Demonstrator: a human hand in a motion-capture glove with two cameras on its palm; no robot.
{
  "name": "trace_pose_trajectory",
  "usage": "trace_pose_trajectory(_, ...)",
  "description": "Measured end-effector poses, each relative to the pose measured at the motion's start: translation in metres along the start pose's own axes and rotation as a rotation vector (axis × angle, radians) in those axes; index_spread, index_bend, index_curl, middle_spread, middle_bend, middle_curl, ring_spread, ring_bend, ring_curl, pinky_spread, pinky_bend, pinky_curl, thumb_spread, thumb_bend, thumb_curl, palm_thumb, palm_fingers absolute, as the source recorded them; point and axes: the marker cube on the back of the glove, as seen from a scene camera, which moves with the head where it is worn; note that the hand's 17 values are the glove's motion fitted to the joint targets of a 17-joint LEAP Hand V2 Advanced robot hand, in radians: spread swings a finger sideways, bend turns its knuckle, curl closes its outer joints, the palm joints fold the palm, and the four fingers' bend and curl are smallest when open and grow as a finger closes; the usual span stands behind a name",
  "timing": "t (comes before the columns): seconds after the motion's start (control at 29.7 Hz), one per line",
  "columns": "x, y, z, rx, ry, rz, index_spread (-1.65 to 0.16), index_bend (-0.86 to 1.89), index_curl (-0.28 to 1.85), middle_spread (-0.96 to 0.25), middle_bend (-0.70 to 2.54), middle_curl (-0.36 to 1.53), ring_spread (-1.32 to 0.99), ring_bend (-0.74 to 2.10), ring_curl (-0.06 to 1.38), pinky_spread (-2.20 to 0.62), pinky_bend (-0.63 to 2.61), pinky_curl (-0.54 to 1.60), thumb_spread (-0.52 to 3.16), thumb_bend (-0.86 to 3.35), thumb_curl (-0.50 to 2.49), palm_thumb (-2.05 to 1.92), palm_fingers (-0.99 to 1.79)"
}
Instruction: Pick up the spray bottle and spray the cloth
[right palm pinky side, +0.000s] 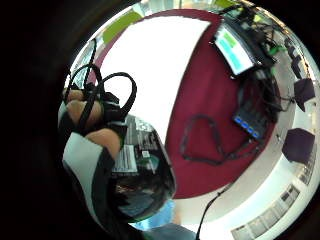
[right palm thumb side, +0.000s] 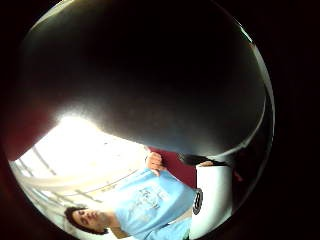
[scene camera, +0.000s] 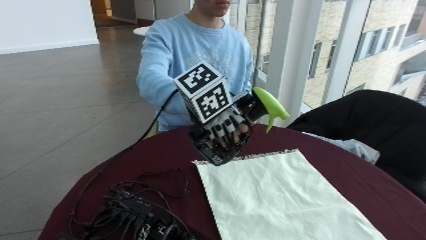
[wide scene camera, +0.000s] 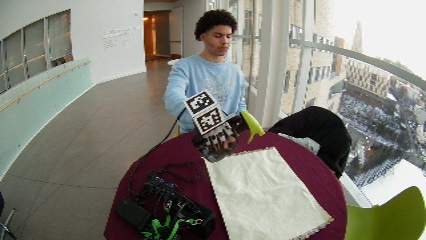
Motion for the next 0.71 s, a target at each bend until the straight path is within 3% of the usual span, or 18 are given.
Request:
trace_pose_trajectory(0.47,-0.137,0.026,0.102,0.075,-0.462,-0.478,-0.25,0.13,0.33,-0.08,0.20,0.42,-0.03,0.52,0.37,0.04,0.33,0.37,0.88,-0.02,0.57,0.89,1.13)
trace_pose_trajectory(0.71,-0.191,0.032,0.158,0.058,-0.580,-0.624,-0.25,0.13,0.33,-0.08,0.20,0.42,-0.03,0.52,0.37,0.04,0.34,0.37,0.88,-0.02,0.57,0.90,1.13)
